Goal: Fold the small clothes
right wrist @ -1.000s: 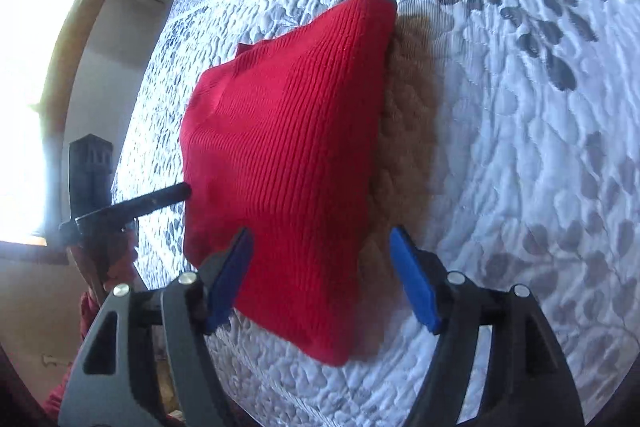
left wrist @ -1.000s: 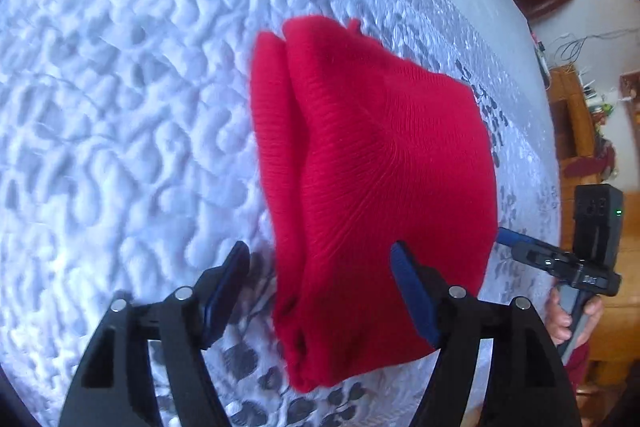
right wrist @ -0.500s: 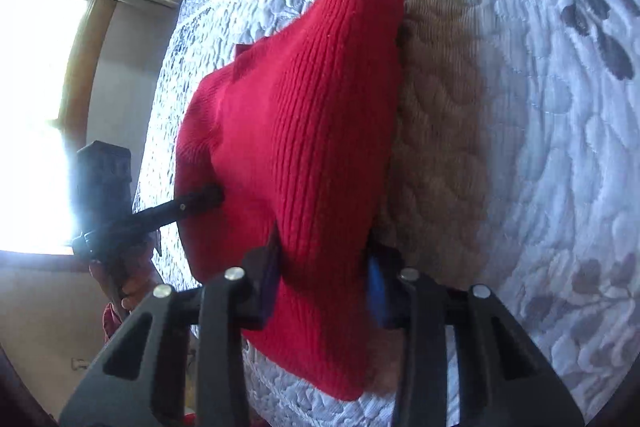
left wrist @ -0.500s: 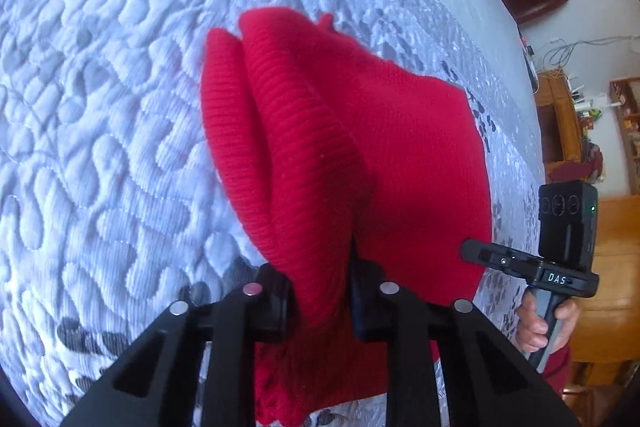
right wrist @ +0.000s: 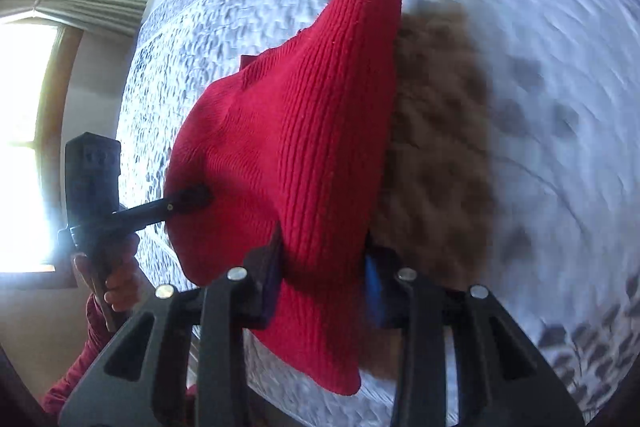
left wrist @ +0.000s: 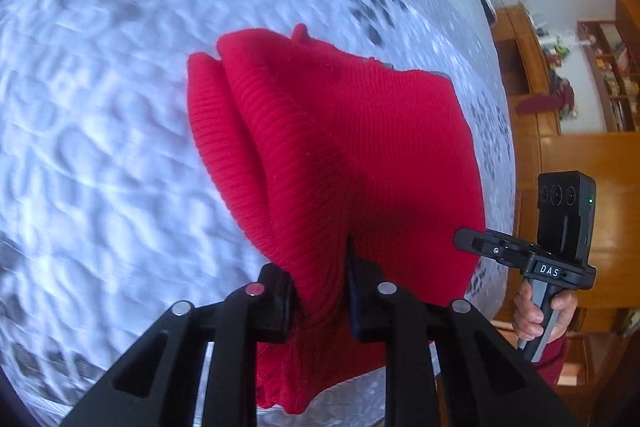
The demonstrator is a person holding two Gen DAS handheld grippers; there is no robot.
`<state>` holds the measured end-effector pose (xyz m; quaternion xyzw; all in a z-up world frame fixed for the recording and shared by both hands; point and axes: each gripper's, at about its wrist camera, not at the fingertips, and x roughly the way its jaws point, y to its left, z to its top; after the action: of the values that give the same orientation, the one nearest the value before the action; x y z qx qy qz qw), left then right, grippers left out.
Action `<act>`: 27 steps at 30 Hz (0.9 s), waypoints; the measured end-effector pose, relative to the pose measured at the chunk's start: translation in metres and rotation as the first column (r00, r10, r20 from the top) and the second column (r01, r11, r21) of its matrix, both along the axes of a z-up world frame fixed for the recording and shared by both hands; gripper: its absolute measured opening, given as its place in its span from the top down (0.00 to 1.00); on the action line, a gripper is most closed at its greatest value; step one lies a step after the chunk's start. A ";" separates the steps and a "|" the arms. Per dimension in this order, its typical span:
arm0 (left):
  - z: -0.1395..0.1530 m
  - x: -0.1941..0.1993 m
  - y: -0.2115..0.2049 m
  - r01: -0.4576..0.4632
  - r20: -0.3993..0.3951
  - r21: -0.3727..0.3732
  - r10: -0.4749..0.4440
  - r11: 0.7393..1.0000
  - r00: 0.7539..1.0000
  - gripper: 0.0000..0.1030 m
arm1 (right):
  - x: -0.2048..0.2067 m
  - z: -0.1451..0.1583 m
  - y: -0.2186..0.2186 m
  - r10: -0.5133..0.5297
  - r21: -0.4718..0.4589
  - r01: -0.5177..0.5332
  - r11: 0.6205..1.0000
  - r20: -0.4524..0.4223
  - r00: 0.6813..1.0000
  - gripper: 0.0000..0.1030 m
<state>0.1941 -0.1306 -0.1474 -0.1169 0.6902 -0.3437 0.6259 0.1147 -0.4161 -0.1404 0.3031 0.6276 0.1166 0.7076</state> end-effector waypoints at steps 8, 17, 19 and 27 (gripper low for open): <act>-0.004 -0.053 -0.040 0.090 0.103 0.112 -0.102 0.990 0.989 0.79 | -0.052 -0.020 -0.029 -0.055 0.014 0.054 0.998 0.008 0.998 0.63; 0.002 -0.071 -0.027 0.033 0.209 0.225 -0.082 0.974 0.975 0.51 | -0.074 -0.017 -0.017 -0.085 -0.078 0.088 0.993 0.035 0.996 0.39; 0.011 -0.085 -0.018 0.031 0.219 0.245 -0.086 0.969 0.972 0.47 | -0.090 -0.011 -0.008 -0.065 -0.089 0.068 0.994 0.040 0.997 0.38; -0.011 -0.136 0.004 0.027 0.196 0.273 -0.083 0.962 0.977 0.52 | -0.128 -0.035 0.032 -0.029 -0.115 0.026 0.993 -0.029 0.999 0.79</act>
<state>0.0585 -0.1264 -0.1581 0.0246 0.6650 -0.2748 0.6941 -0.0130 -0.3844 -0.1754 0.2725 0.6398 0.0661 0.7155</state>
